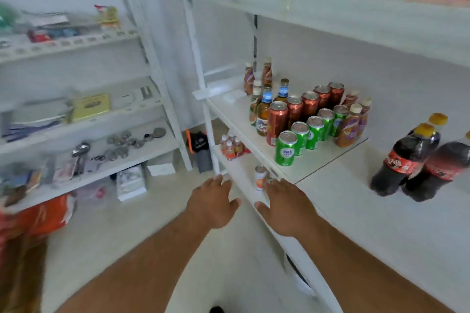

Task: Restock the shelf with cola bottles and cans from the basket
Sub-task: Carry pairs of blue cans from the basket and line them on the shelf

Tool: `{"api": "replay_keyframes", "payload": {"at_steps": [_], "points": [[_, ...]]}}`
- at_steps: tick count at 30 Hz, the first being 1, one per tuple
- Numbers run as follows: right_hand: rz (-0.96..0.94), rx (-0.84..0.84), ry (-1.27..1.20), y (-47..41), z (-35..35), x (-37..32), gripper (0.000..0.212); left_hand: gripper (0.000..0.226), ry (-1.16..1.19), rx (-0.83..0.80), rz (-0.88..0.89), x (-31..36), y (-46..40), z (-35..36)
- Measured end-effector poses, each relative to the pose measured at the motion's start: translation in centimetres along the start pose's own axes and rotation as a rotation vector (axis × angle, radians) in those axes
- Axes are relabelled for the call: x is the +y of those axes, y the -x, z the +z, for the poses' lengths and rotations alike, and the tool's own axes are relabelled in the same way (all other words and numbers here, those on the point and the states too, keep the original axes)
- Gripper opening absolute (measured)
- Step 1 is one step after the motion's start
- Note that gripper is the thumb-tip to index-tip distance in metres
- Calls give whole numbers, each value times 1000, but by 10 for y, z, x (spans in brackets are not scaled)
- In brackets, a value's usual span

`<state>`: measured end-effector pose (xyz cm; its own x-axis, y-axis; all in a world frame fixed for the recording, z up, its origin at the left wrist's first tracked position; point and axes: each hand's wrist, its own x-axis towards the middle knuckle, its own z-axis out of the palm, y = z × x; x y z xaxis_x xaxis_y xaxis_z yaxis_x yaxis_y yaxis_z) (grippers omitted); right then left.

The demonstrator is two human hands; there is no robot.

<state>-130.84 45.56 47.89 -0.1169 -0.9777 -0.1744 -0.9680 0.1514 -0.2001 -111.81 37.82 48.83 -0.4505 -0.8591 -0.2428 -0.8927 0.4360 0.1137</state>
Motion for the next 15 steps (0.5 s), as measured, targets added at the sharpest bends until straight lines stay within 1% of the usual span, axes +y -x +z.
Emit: {"api": "replay_keyframes", "payload": {"at_steps": [3,6,11,15], "points": [[-138,-48,43,-15,3,-55,71,76,5,-22,-169,-50,35,0],[-274,-82,43,-27,9,-119,71,79,46,-18,-300,-103,72,4],[-486,-151,70,-32,31,-235,73,78,128,18,-501,-191,134,17],[-604,-223,107,-32,53,-331,74,77,188,39,-662,-265,188,31]]}}
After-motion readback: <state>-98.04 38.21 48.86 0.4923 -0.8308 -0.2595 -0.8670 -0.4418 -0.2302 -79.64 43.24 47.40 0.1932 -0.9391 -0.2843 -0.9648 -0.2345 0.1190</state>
